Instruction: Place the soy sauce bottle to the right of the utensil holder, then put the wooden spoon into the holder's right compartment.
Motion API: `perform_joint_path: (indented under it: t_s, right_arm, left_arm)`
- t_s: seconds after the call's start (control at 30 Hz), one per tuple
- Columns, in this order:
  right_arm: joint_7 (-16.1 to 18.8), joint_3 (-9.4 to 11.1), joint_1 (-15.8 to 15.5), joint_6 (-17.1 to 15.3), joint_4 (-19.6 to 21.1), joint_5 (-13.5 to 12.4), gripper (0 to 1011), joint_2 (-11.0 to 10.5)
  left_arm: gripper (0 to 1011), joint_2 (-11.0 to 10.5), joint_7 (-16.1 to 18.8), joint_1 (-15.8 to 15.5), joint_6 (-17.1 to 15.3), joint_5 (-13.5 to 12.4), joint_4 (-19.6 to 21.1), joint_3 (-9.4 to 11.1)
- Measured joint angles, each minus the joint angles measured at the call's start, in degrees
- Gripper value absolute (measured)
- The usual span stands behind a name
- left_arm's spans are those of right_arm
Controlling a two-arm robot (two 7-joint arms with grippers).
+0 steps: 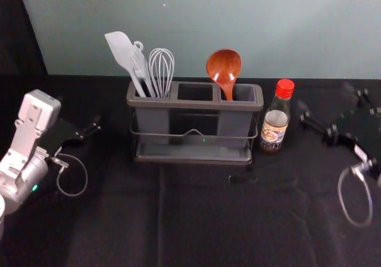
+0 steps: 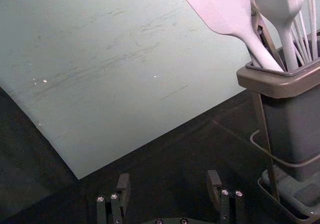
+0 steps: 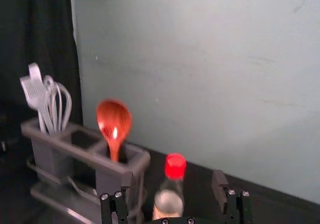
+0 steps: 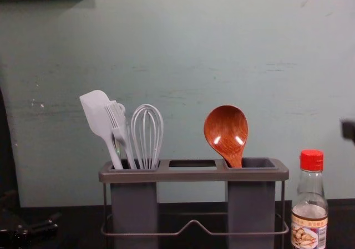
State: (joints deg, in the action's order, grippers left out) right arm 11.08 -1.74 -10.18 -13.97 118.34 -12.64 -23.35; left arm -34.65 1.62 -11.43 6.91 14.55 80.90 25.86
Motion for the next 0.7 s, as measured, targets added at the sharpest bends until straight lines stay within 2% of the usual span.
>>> perform_joint_path:
  t_s: [0.1,0.33,0.47,0.7]
  right_arm:
    - [0.23,0.67,-3.07,2.67,-1.45,3.02,1003,-1.33]
    - [1.28,0.56,-4.27,4.67,-5.62,5.0,1002,-1.86]
    - [2.16,-0.49,-3.6,5.65,-8.29,5.93,1003,-1.42]
    - [4.1,-2.0,0.14,8.96,-13.14,6.16,1003,-0.4]
  left_arm:
    - [1005,0.0,0.0,0.0,0.0,0.0,0.0,0.0]
    - [1005,0.0,0.0,0.0,0.0,0.0,0.0,0.0]
    - [1005,0.0,0.0,0.0,0.0,0.0,0.0,0.0]
    - [1005,0.0,0.0,0.0,0.0,0.0,0.0,0.0]
